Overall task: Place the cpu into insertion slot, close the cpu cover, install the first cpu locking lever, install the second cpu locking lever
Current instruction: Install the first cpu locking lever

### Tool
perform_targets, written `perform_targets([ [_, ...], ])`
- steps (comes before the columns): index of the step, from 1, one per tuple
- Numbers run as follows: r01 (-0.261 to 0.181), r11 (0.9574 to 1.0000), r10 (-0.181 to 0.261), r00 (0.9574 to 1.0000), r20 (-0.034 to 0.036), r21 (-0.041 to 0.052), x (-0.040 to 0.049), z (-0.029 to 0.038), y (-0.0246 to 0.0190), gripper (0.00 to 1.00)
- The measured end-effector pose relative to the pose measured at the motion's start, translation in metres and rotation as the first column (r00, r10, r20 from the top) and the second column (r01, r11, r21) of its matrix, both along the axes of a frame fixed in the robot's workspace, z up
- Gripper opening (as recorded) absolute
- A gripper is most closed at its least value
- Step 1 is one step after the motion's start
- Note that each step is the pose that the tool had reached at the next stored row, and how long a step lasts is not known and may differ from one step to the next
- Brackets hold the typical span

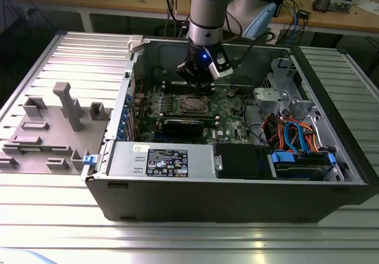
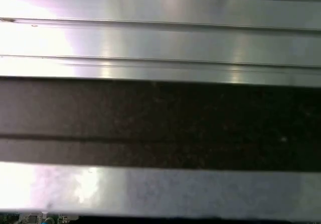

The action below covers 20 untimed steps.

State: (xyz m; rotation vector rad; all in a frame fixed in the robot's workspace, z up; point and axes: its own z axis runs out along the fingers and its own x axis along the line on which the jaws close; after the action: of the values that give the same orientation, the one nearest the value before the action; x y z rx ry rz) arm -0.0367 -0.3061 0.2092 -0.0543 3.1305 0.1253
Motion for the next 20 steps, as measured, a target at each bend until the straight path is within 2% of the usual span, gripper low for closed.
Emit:
perform_targets([
  [7, 0.002, 1.0000, -0.002, 1.0000, -0.0029, 0.0000, 0.0028, -0.0046, 0.0000, 0.11],
  [14, 0.002, 1.0000, -0.002, 1.0000, -0.0029, 0.0002, 0.0032, -0.0045, 0.0000, 0.11],
  [20, 0.002, 1.0000, -0.002, 1.0000, -0.0028, 0.0003, 0.0032, -0.0009, 0.0000, 0.11],
])
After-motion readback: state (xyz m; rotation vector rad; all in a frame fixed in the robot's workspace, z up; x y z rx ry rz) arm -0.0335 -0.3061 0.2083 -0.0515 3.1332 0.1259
